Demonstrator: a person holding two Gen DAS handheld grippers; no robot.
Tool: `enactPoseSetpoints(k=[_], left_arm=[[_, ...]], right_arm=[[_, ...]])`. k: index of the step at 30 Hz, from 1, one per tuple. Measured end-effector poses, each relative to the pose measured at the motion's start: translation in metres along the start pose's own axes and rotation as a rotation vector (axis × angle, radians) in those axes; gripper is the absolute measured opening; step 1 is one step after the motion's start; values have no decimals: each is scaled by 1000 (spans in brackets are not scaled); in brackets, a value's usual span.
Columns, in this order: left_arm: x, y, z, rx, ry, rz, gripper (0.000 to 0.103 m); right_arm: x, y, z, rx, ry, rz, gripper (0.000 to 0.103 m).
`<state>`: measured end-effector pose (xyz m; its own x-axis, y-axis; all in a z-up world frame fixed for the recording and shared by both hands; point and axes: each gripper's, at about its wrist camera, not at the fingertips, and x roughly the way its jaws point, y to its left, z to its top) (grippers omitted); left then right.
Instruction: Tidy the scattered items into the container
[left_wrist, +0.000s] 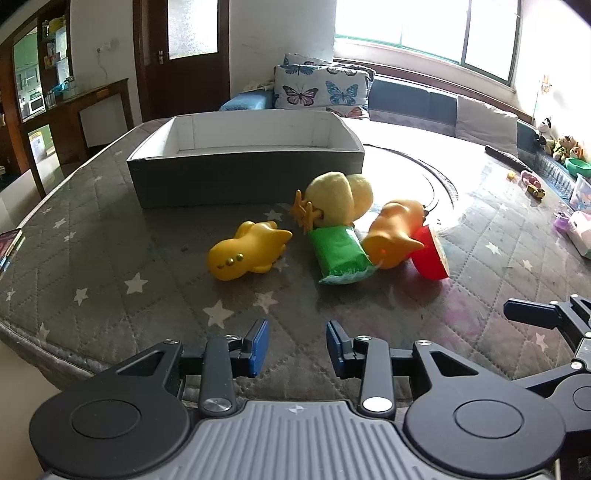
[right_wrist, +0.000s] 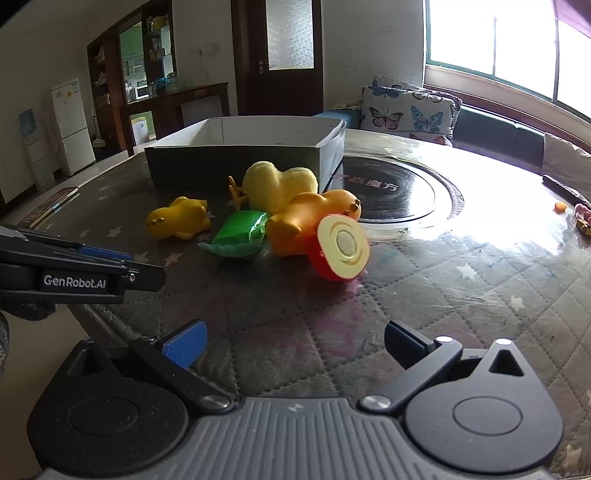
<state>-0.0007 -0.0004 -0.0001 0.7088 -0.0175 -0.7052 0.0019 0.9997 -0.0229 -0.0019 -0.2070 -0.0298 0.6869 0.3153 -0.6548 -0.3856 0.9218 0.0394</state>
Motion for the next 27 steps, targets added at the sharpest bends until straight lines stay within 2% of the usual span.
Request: enactPoseSetpoints(k=[13,27], left_arm=[[-1,-5,-6,8,29,-20,38],[1,-5,-8,11,49,-9,38]], right_arm=[[-2,5,-1,-2,19,-6,103],[2,11,1,8,29,1,103]])
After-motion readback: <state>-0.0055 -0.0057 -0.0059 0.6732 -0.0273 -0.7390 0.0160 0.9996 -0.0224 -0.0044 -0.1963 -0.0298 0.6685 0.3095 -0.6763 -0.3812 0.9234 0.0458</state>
